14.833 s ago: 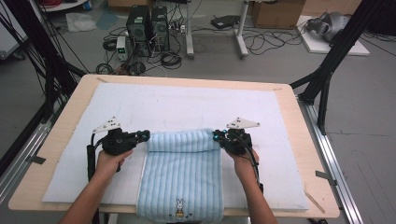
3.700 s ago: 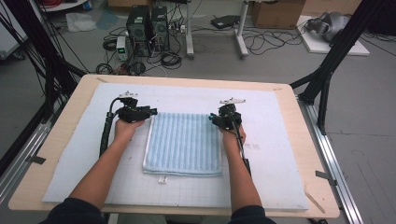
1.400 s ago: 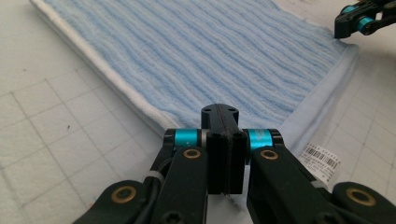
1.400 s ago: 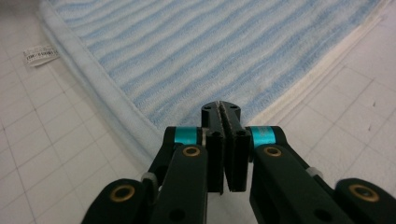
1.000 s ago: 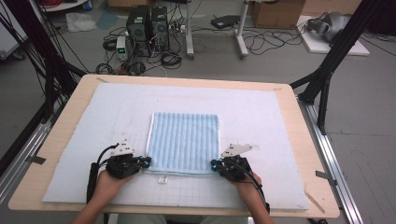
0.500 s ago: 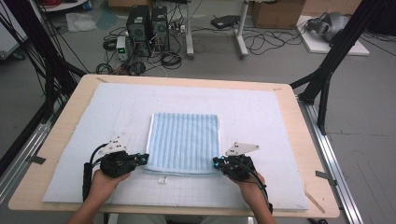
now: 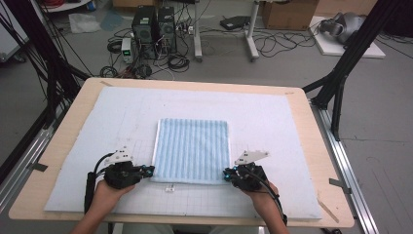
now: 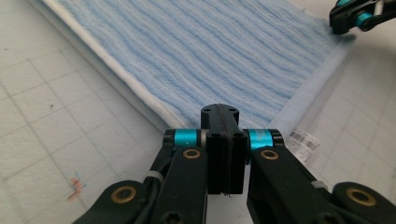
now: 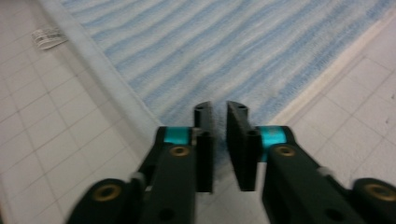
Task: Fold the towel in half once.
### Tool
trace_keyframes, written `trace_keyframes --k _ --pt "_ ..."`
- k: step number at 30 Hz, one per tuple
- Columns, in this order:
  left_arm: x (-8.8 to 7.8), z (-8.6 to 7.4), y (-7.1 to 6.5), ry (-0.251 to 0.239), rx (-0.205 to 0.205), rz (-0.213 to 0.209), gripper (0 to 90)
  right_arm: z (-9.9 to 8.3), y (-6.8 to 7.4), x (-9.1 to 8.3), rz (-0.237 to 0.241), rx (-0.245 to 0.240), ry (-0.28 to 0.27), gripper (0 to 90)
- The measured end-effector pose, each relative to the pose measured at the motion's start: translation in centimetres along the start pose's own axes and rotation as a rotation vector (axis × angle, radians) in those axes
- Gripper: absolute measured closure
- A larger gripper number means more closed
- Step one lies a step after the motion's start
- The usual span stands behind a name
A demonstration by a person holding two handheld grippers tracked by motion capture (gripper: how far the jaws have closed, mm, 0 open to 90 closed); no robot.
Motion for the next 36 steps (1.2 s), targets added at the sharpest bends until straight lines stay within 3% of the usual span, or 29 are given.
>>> trace_keyframes --k 2,5,10,12,14,18,20,22,26,32,36 --pt "0.0 0.2 0.3 -0.02 -0.018 0.01 78.6 0.2 -0.4 -0.2 -0.012 0.018 -0.027 70.5" --pt "-0.2 0.5 0.6 -0.052 -0.043 0.009 68.9 0.5 -0.8 -0.7 -0.011 0.033 -0.072 70.9" --pt "-0.5 1.2 1.0 -0.118 -0.039 0.001 56.5 -0.3 -0.9 0.2 -0.001 0.024 -0.034 72.2" --pt "-0.7 1.6 1.2 -0.146 -0.029 -0.007 53.0 -0.8 -1.2 0.4 -0.018 0.022 -0.009 71.1" --pt "-0.8 2.2 1.6 -0.184 -0.021 -0.013 50.0 -0.6 -1.4 0.1 -0.021 0.034 -0.029 68.2" --pt "-1.1 3.5 2.8 -0.246 -0.024 0.0 34.9 0.4 -2.2 -0.9 -0.041 0.057 -0.123 50.0" --pt "-1.3 4.1 3.4 -0.272 -0.03 0.007 28.2 0.6 -2.7 -1.1 -0.06 0.066 -0.138 40.4" --pt "-1.4 4.6 3.8 -0.292 -0.023 0.021 25.1 0.7 -3.4 -1.4 -0.087 0.086 -0.148 31.6" --pt "-1.9 5.4 4.3 -0.334 -0.01 0.045 19.5 0.9 -4.3 -2.0 -0.129 0.084 -0.176 24.1" --pt "-2.5 5.6 4.7 -0.363 -0.01 0.058 19.3 0.9 -5.2 -3.0 -0.193 0.09 -0.2 12.8" --pt "-2.7 5.7 5.1 -0.374 -0.019 0.057 19.4 0.9 -5.5 -3.5 -0.204 0.103 -0.219 11.9"
Point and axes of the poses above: each handheld gripper's, and its own axes: x roughly forward along the jaws, z roughly out of its top, y roughly to its left, the point moved 8 cm from there along x, roughly forward along the jaws, and after that the axes turned 2 degrees about y, right-handed, at the moved point
